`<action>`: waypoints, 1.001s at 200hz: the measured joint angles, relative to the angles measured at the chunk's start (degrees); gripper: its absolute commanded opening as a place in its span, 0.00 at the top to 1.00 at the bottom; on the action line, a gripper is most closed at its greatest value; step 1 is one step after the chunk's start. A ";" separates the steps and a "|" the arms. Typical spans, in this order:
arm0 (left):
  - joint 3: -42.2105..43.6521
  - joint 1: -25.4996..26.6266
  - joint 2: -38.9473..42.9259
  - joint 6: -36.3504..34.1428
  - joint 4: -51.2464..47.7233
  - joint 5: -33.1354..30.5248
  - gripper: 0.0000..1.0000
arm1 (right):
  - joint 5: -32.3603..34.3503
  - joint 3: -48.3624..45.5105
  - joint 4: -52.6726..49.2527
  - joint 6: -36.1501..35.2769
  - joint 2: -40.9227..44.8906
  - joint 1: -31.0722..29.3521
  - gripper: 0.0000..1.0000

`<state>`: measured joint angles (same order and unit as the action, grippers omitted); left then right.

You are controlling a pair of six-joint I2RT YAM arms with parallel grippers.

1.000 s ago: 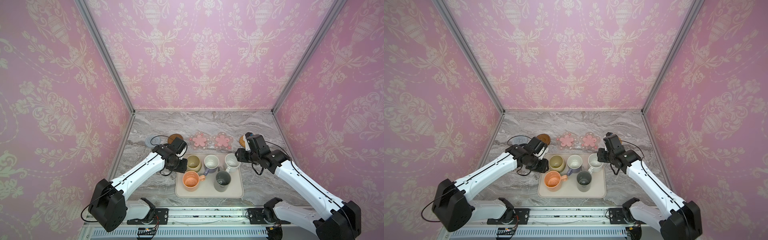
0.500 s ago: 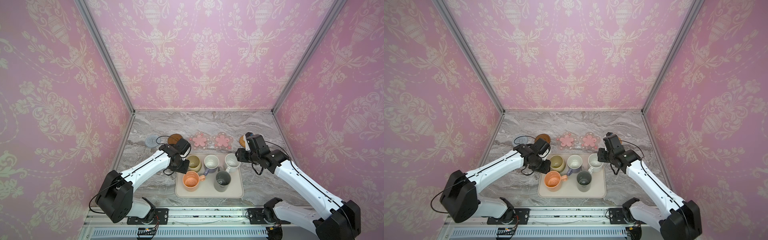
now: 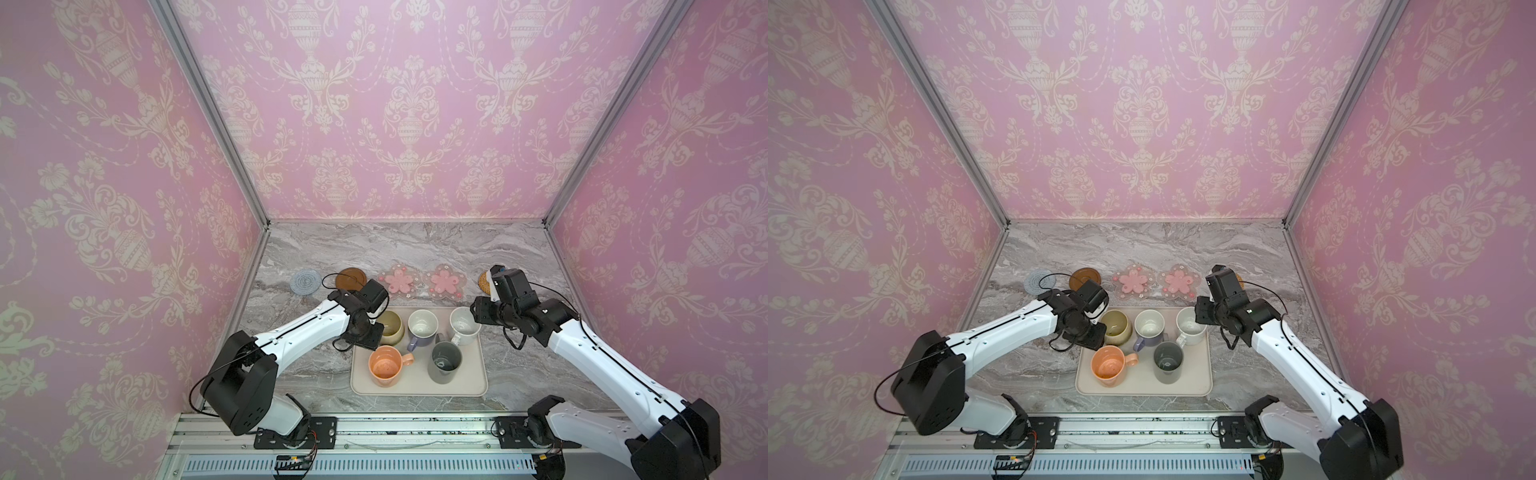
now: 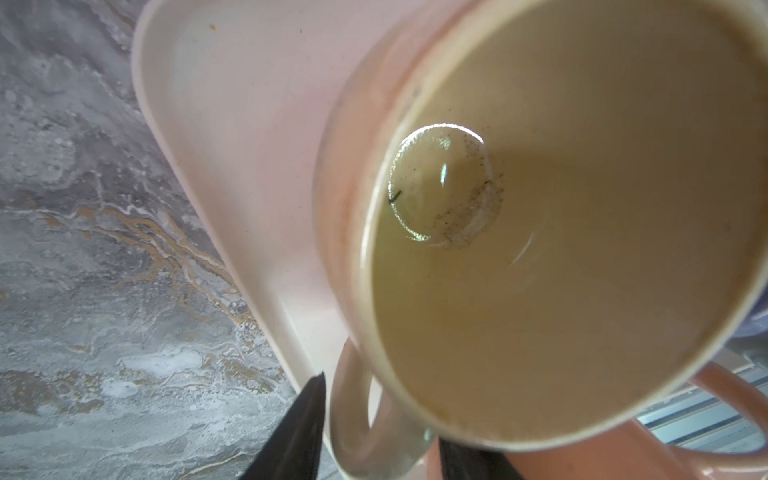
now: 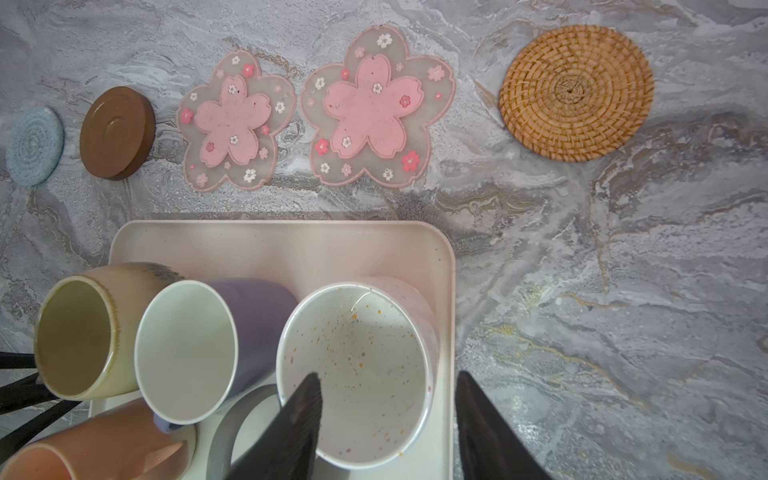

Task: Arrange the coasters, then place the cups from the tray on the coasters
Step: 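Lift the cream mug off the tray with the left gripper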

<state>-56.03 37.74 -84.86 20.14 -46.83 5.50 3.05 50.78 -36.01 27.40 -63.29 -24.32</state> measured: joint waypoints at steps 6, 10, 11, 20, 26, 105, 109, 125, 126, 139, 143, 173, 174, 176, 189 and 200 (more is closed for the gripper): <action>0.00 0.26 -0.22 0.00 0.15 0.04 0.55 | -0.02 0.00 -0.02 0.00 0.00 0.00 0.46; 0.00 0.39 -0.35 0.00 0.26 0.02 0.55 | -0.02 0.00 -0.02 0.00 0.00 0.00 0.46; 0.00 0.42 -0.37 0.00 0.31 0.04 0.55 | -0.02 0.00 -0.02 0.00 0.00 0.00 0.46; 0.00 0.68 -0.44 0.00 0.59 0.04 0.56 | -0.02 0.00 -0.02 0.00 0.00 0.00 0.46; 0.00 0.76 -0.44 0.00 0.74 0.07 0.56 | -0.02 0.00 -0.02 0.00 0.00 0.00 0.46; 0.79 1.16 -0.52 0.31 4.52 0.22 0.63 | -0.02 0.00 -0.02 0.00 0.00 0.00 0.46; 0.85 1.18 -0.55 0.35 4.59 0.22 0.65 | -0.02 0.00 -0.02 0.02 0.00 0.00 0.46; 1.22 1.20 -0.66 0.44 5.07 0.35 0.69 | -0.02 0.00 -0.04 0.00 0.00 0.00 0.46; 1.25 1.20 -0.66 0.46 5.16 0.39 0.70 | -0.02 0.00 -0.02 0.00 0.00 0.00 0.46; 1.49 1.36 -0.66 0.55 6.01 0.35 0.73 | -0.02 0.00 -0.02 0.00 0.00 0.00 0.46; 1.57 1.42 -0.66 0.68 6.38 0.35 0.75 | -0.02 0.00 -0.04 0.00 0.00 0.00 0.46; 1.88 1.44 -0.66 0.98 7.19 0.02 0.79 | -0.02 0.00 -0.02 0.00 0.00 0.00 0.46; 1.88 1.44 -0.66 0.98 7.19 0.02 0.79 | -0.02 0.00 -0.02 0.00 0.00 0.00 0.46; 1.88 1.44 -0.66 0.98 7.19 -0.02 0.79 | -0.02 0.00 -0.02 0.00 0.00 0.00 0.46; 1.88 1.44 -0.66 1.16 7.23 -0.09 0.81 | -0.02 0.00 -0.02 0.02 0.00 0.00 0.46; 1.88 1.44 -0.66 1.33 7.34 -0.17 0.84 | -0.02 0.00 -0.02 0.02 0.00 0.00 0.46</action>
<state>-54.15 39.18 -85.52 21.47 -39.48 5.32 3.03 50.78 -36.03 27.42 -63.29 -24.32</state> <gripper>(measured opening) 0.215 0.541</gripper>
